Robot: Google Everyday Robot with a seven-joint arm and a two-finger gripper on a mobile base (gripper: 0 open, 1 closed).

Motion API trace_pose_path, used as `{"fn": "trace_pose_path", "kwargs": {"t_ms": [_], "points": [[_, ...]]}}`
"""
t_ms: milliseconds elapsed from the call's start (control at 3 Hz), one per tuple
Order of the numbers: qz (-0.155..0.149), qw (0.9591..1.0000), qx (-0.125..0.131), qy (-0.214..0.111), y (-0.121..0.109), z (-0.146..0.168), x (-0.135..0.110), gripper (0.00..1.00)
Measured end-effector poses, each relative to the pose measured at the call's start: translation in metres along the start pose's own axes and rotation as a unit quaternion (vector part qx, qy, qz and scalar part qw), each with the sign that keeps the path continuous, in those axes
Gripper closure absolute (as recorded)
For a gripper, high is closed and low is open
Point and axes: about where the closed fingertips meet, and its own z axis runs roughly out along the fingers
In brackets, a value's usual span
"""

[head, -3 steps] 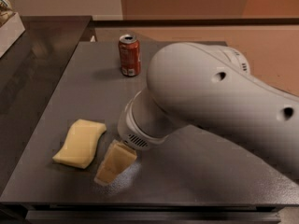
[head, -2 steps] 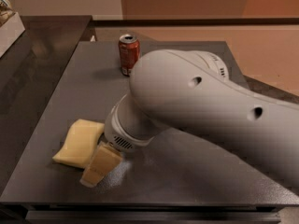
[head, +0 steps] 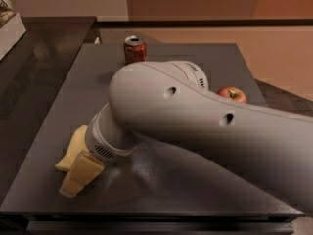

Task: Move sponge near coke can

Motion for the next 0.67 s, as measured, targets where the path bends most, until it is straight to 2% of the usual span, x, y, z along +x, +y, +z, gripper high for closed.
{"fn": "trace_pose_path", "kwargs": {"t_ms": [333,667], "points": [[-0.002,1.0,0.0,-0.009,0.0032,0.0084,-0.0094,0.17],[0.001,0.9999,0.011,-0.012,0.0011,0.0093,-0.0119,0.41]]}}
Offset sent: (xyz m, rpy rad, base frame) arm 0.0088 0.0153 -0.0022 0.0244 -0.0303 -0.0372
